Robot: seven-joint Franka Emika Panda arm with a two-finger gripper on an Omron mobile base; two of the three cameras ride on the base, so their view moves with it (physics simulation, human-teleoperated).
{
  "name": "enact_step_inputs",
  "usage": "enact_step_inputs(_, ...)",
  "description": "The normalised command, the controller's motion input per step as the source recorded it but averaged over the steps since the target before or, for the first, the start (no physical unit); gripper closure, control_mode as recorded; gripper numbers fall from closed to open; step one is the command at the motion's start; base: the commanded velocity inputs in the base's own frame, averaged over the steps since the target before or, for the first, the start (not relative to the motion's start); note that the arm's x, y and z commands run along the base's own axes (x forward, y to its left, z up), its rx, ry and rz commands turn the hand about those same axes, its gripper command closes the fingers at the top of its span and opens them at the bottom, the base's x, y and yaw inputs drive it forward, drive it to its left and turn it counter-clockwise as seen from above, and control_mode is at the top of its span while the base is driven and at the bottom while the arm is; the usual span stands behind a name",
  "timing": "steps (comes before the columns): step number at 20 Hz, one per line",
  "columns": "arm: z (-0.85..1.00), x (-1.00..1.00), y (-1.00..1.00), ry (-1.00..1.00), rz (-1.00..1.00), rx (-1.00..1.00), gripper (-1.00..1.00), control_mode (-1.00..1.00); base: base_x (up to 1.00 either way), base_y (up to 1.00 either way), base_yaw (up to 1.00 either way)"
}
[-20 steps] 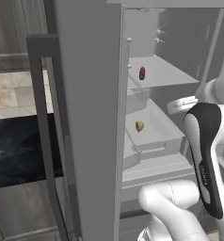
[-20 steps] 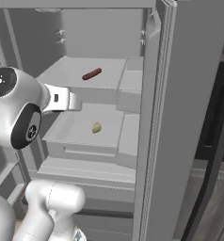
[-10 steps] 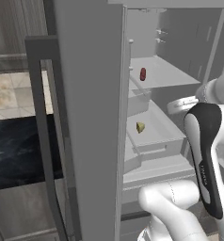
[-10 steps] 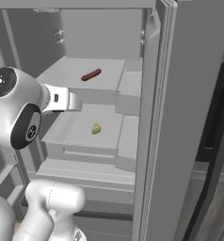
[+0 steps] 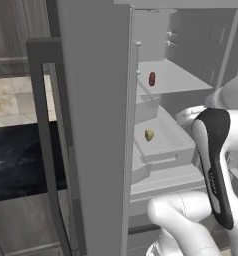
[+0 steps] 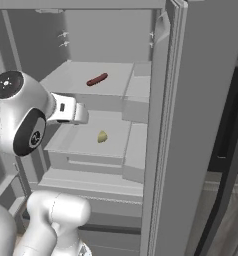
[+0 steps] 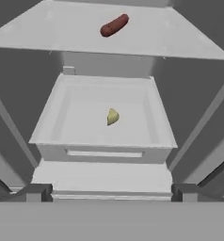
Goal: Retrieve the sausage and cheese from the fridge and place them on the cutting board on the counter.
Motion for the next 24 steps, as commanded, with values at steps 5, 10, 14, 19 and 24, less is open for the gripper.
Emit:
enact_step_inputs(5, -0.35, 0.09, 0.00, 0.10, -0.10, 0.01, -1.00, -1.00, 0.00, 0.00, 0.00)
enact_step_inputs(10, -0.39, 0.28, 0.00, 0.00, -0.08, 0.00, -1.00, -1.00, 0.00, 0.00, 0.00)
enact_step_inputs(14, -0.36, 0.28, 0.00, 0.00, -0.04, 0.00, -1.00, -1.00, 0.00, 0.00, 0.00)
enact_step_inputs(19, -0.37, 0.30, 0.00, 0.00, -0.02, 0.01, -1.00, -1.00, 0.00, 0.00, 0.00)
enact_step_inputs(24, -0.39, 0.15, 0.00, 0.00, 0.00, 0.02, -1.00, -1.00, 0.00, 0.00, 0.00)
